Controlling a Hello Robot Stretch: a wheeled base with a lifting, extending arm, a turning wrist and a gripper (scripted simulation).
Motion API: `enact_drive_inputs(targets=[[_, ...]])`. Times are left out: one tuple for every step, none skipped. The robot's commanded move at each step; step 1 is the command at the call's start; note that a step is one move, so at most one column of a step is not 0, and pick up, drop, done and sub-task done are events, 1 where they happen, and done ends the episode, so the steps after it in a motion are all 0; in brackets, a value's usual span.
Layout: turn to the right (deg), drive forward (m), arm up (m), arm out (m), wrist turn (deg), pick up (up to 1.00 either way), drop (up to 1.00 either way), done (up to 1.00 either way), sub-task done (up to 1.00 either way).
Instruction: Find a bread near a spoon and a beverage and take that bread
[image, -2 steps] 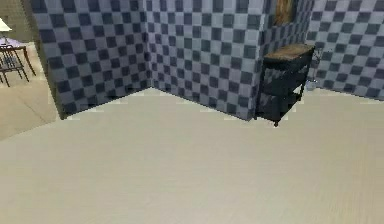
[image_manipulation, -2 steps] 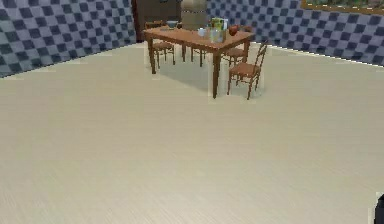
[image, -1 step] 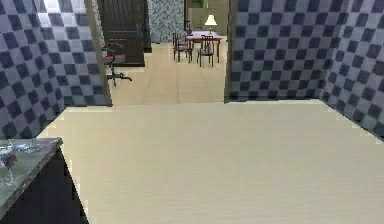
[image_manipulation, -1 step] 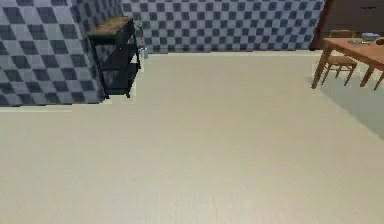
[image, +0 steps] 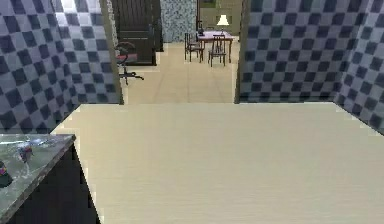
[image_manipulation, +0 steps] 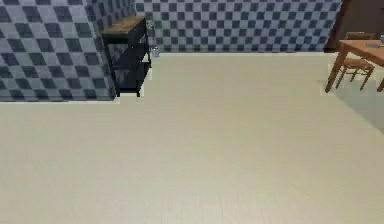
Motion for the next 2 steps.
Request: enact_drive_inputs(targets=[[0.0, 1.00, 0.00, 0.00, 0.0, 0.00, 0.00, 0.00, 0.00], [-45.0, 0.00, 0.00, 0.00, 0.0, 0.00, 0.00, 0.00, 0.00]])
